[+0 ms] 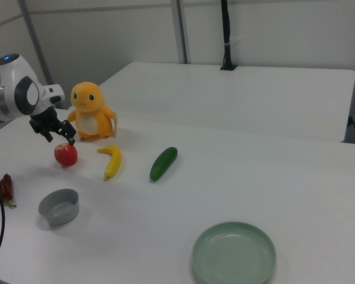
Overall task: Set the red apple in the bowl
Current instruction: 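Move the open gripper over the red apple and lower around it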
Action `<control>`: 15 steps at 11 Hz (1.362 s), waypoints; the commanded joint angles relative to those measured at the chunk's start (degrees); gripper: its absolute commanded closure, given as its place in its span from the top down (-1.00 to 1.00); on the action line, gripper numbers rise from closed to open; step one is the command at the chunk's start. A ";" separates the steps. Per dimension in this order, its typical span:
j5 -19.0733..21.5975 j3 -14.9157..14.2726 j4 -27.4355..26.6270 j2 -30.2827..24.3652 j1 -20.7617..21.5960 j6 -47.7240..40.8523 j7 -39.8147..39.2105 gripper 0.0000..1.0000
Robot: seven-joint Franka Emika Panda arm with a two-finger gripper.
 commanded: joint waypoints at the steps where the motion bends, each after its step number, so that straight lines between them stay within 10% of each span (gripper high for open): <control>1: -7.05 1.86 -0.24 3.76 0.19 4.52 6.76 1.00; 10: -13.58 2.39 0.90 7.55 0.10 7.96 10.83 1.00; 15: -15.60 2.57 0.64 7.55 -0.08 7.79 10.65 -0.29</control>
